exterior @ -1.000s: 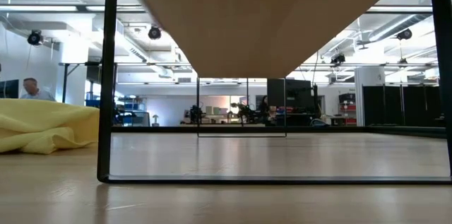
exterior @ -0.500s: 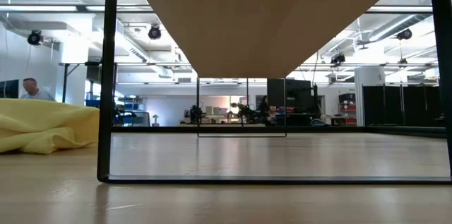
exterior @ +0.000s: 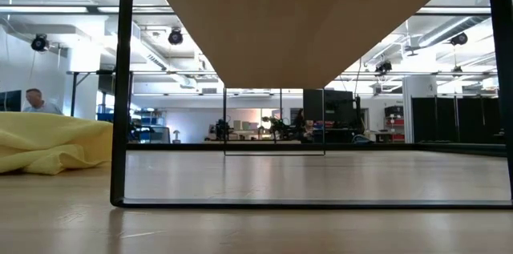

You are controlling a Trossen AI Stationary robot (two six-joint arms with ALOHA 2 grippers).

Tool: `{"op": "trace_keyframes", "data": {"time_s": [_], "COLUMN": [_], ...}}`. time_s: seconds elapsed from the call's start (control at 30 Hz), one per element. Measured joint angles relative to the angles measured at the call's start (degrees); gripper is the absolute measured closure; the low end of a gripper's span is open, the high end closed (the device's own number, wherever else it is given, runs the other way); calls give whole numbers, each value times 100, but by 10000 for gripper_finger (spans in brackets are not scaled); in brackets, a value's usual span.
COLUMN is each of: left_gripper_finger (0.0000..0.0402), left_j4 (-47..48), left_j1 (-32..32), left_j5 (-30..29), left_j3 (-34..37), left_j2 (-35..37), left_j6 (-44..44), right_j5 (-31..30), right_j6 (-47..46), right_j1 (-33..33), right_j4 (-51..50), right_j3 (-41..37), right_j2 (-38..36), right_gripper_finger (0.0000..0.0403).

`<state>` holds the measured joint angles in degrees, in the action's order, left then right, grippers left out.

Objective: Stack small to large cups/mugs on shelf
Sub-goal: Put the orange cup on the shelf

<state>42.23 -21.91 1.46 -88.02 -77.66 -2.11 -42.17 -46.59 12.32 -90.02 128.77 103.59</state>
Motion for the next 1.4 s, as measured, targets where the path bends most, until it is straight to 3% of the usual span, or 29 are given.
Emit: {"op": "trace_keyframes", "data": {"time_s": [0.83, 1.2, 1.4], "left_gripper_finger": [401, 401, 401], "left_j4": [-139, -120, -120], "left_j1": [7, 7, 4], "left_j5": [-167, -221, -221], "left_j3": [-712, -714, -714], "left_j2": [-1596, -1585, -1578], "left_j6": [-637, -674, -675], "right_j5": [53, 1944, 2164], "right_j6": [359, 149, -953], "right_j1": [16, 435, 1383], "right_j4": [0, 2, 23], "right_j3": [-77, -161, -395], "right_j2": [-811, -1005, -1012], "right_gripper_finger": [394, 394, 394]}}
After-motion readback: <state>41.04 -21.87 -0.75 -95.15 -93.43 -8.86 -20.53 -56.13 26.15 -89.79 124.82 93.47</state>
